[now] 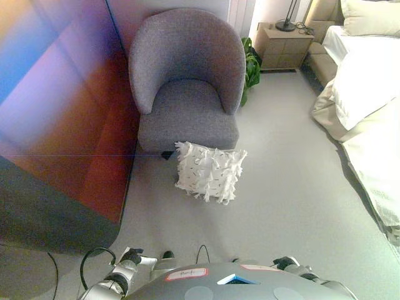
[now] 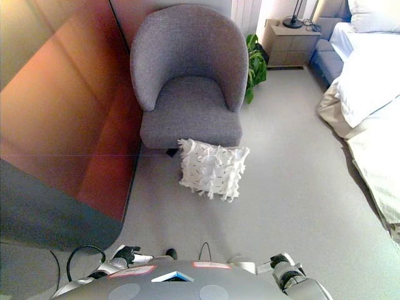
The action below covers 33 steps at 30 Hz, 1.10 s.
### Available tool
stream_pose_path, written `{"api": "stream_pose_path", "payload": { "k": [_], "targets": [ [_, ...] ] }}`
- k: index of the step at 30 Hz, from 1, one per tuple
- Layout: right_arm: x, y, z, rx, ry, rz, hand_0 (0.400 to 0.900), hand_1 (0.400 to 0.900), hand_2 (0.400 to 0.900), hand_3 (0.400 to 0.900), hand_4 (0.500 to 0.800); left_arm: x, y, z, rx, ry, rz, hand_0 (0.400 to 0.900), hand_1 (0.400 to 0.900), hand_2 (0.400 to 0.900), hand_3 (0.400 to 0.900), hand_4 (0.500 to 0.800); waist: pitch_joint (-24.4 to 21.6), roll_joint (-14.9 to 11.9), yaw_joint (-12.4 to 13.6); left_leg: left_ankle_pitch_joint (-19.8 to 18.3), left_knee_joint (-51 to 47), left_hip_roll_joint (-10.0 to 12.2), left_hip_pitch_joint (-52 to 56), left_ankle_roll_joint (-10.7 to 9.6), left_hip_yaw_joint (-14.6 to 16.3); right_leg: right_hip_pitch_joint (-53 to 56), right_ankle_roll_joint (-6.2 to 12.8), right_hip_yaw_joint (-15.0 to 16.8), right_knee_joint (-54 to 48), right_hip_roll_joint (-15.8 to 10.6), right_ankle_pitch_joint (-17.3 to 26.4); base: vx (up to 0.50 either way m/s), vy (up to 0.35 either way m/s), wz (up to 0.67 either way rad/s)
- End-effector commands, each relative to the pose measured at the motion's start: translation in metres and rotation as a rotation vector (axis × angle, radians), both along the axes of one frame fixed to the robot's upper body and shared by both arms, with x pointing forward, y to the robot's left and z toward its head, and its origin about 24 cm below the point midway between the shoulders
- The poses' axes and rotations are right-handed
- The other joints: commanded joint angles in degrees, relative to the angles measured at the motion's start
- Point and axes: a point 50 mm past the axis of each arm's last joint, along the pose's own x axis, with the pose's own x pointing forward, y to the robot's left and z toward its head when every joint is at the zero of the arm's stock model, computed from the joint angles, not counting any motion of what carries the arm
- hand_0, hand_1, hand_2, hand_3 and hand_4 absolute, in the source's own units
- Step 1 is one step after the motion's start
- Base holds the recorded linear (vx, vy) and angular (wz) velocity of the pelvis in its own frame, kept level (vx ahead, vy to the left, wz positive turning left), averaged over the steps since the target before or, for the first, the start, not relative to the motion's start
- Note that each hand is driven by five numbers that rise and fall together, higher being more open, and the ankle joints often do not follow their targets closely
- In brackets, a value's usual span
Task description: Pick up the pillow and put it on the sofa.
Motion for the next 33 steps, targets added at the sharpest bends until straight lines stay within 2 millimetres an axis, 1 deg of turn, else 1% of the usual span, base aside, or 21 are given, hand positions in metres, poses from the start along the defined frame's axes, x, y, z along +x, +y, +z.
{"api": "stream_pose_path", "payload": {
  "k": [1,13,19,22,24,28,30,31,32,33],
  "targets": [
    [0.018,-0.011,0.005,-0.065,-0.012,0.049,0.9,0.9,0.9,0.9,0.8,0.016,-0.003,0.001,0.018,-0.009,0.013,0.9,0.9,0.9,0.9,0.8,2.6,0.8,0.2,-6.8,0.3,-5.3,3.4,5.7,1.4,-2.0,-2.45,-1.7,0.4,4.3,1.8,0.0,0.0,0.0],
    [0.018,-0.011,0.005,-0.061,0.004,0.052,0.9,0.9,0.9,0.9,0.8,0.01,-0.002,0.0,0.008,0.01,0.004,0.9,0.9,0.9,0.9,0.8,2.8,0.7,0.4,-7.0,0.3,-5.1,3.8,5.7,1.3,-1.7,-2.69,-2.1,0.6,4.4,1.4,0.01,-0.006,0.0],
    [0.021,-0.014,0.006,-0.049,-0.002,0.052,0.9,0.9,0.9,0.9,0.8,0.014,0.002,0.001,0.019,0.005,0.007,0.9,0.9,0.9,0.9,0.8,3.1,0.3,0.5,-6.9,0.3,-4.8,3.9,5.7,1.6,-1.6,-2.74,-2.4,0.9,4.6,1.2,0.01,-0.053,-0.01],
    [0.022,-0.013,0.006,-0.041,-0.012,0.044,0.9,0.9,0.9,0.9,0.8,0.015,0.004,0.002,0.032,0.001,0.005,0.9,0.9,0.9,0.9,0.8,3.5,0.2,0.5,-6.8,0.3,-4.5,3.9,5.8,1.6,-1.9,-2.97,-2.7,2.4,4.8,0.3,-0.01,-0.082,-0.03],
    [0.025,-0.012,0.006,-0.036,-0.021,0.036,0.9,0.9,0.9,0.9,0.8,0.018,0.006,0.003,0.041,-0.007,0.001,0.9,0.9,0.9,0.9,0.8,3.9,0.2,0.4,-6.5,0.3,-4.2,3.7,5.9,1.7,-2.9,-3.34,-2.5,4.8,5.2,-0.9,-0.02,-0.108,0.01],
    [0.033,-0.01,0.007,-0.031,-0.051,0.028,0.9,0.9,0.9,0.9,0.8,0.027,0.008,0.006,0.054,-0.027,-0.007,0.9,0.9,0.9,0.9,0.8,5.5,0.2,0.1,-5.9,1.2,-3.3,3.2,6.0,0.6,-5.0,-4.47,-1.4,8.9,6.5,-2.7,-0.03,-0.144,0.04],
    [0.038,-0.011,0.008,-0.033,-0.066,0.023,0.9,0.9,0.9,0.9,0.8,0.033,0.007,0.007,0.051,-0.047,-0.002,0.9,0.9,0.9,0.9,0.8,6.5,0.0,-0.3,-6.0,3.7,-2.4,2.0,5.6,-0.3,-6.1,-5.47,-0.3,10.6,7.5,-3.5,-0.04,-0.156,0.07],
    [0.04,-0.013,0.009,-0.05,-0.079,0.013,0.9,0.9,0.9,0.9,0.8,0.037,0.007,0.007,0.049,-0.061,0.001,0.9,0.9,0.9,0.9,0.8,7.2,-0.4,-0.4,-6.3,6.6,-1.7,0.9,5.3,-0.7,-6.7,-6.05,0.1,11.3,7.7,-3.6,-0.04,-0.158,0.07],
    [0.041,-0.015,0.01,-0.056,-0.082,0.008,0.9,0.9,0.9,0.9,0.8,0.038,0.006,0.008,0.049,-0.069,0.006,0.9,0.9,0.9,0.9,0.8,7.7,-0.9,-0.6,-7.2,9.5,-1.4,-0.1,5.4,-0.7,-7.3,-6.49,0.3,12.2,7.6,-3.8,-0.04,-0.16,0.04],
    [0.042,-0.017,0.01,-0.06,-0.083,0.012,0.9,0.9,0.9,0.9,0.8,0.038,0.006,0.008,0.049,-0.075,0.012,0.9,0.9,0.9,0.9,0.8,8.0,-1.6,-0.7,-9.0,13.4,-1.5,-1.0,5.8,-0.5,-7.7,-7.01,0.5,12.8,7.2,-4.0,-0.01,-0.157,-0.03]
  ]
}}
